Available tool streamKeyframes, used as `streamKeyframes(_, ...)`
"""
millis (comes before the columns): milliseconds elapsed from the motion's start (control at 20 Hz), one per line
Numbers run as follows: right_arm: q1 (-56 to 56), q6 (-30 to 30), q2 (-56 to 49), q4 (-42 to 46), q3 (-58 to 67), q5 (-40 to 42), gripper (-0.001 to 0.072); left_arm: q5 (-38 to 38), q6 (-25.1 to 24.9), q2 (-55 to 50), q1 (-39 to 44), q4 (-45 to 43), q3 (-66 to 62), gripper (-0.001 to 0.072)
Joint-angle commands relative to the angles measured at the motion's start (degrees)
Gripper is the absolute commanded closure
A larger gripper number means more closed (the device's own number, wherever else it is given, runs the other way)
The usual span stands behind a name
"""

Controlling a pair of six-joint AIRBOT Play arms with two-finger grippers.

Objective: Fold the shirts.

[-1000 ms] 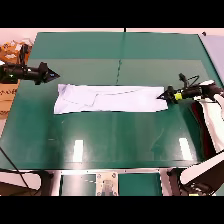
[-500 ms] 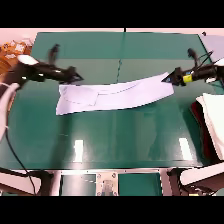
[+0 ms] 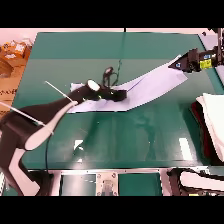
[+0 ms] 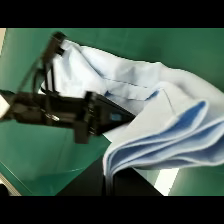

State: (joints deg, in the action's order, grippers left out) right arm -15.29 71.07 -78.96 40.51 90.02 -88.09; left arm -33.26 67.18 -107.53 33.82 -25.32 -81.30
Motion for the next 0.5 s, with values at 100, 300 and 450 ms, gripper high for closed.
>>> streamKeyframes(100, 0.5, -0.1, 1.0, 0.0, 0.1, -0.2, 0.0696, 3.7, -0.2, -4.2, 4.5, 4.5, -3.1, 0.0682)
streamKeyframes(300, 0.6, -0.6, 0.9, 0.0, 0.0, -0.2, 0.0695, -12.7, -0.1, -4.2, -2.5, 1.8, -8.7, 0.0683)
streamKeyframes(450, 1.8, -0.3, 0.9, -0.5, 0.0, -0.2, 0.0696, -27.7, 5.2, -3.6, -10.6, -6.6, -15.1, 0.0685)
